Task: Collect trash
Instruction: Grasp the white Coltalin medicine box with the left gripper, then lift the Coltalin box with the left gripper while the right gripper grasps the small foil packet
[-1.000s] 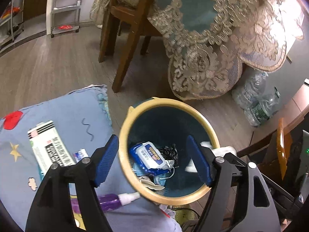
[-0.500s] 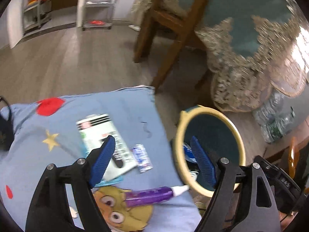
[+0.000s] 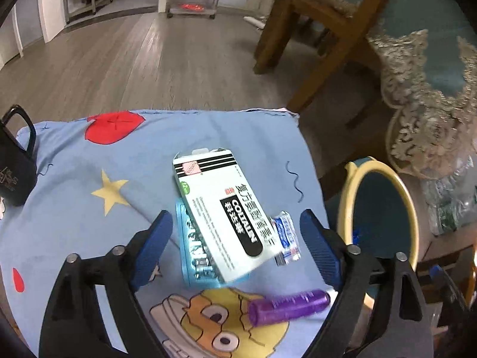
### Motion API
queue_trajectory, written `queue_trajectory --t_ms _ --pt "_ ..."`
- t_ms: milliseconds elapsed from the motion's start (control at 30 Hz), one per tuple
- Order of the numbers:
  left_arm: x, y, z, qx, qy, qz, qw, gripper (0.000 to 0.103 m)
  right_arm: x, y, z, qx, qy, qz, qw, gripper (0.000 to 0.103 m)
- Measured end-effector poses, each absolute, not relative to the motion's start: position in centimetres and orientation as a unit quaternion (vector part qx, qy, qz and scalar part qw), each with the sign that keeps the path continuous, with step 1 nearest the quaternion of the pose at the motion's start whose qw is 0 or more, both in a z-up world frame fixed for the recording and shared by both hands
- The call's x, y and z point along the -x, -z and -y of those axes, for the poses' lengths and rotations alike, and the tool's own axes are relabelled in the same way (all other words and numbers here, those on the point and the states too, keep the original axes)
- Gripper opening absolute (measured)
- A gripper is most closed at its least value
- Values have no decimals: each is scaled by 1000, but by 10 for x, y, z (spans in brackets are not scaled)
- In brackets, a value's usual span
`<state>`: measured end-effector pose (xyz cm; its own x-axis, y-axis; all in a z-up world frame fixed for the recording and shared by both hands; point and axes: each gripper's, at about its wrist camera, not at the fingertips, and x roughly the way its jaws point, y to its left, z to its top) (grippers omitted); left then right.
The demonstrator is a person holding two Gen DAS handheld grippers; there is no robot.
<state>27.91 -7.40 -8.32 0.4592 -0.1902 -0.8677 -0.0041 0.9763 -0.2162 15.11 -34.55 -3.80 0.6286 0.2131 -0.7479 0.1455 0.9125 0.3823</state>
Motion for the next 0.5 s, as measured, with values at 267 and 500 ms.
queue_trajectory --t_ms 267,500 --pt "-306 118 106 8 -10 -549 836 88 -153 40 344 -211 -25 -434 876 73" --pt "-313 142 107 -2 -50 -562 825 85 -156 43 344 -213 -27 -436 874 73"
